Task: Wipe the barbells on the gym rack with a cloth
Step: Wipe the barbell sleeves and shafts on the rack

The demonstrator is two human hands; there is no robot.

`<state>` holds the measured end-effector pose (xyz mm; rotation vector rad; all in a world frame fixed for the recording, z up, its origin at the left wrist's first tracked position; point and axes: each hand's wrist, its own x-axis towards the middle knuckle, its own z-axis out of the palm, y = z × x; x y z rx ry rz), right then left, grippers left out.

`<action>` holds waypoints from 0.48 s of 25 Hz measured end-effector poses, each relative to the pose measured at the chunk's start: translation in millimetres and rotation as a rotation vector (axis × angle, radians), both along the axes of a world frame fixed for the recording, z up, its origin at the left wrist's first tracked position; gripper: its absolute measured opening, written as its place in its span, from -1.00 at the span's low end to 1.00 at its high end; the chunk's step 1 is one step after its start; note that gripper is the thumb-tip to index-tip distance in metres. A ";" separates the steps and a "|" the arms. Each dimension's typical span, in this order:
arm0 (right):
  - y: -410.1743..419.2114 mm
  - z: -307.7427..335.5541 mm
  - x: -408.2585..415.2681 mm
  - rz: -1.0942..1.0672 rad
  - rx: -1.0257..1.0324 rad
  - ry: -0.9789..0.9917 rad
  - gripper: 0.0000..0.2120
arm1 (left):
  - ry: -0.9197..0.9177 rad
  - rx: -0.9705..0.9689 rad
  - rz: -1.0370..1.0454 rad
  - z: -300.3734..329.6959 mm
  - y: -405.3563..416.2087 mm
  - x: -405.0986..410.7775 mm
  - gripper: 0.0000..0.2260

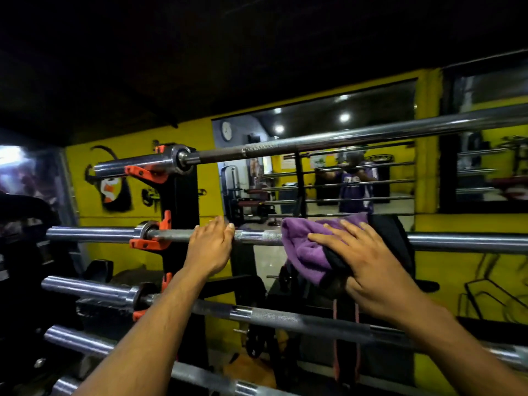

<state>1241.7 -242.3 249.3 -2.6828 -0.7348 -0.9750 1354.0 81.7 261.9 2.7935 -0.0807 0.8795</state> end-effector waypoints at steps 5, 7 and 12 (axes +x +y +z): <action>53.8 -59.6 -43.7 0.227 0.880 0.085 -0.49 | 0.156 0.133 -0.096 12.1 10.5 -5.7 -0.41; 68.2 -71.1 -51.8 0.160 1.599 0.169 -0.72 | 0.163 0.190 -0.169 14.3 16.3 -7.9 -0.40; 65.7 -59.1 -57.6 0.101 2.374 0.288 -0.64 | 0.198 0.413 -0.567 31.9 32.3 -4.0 -0.36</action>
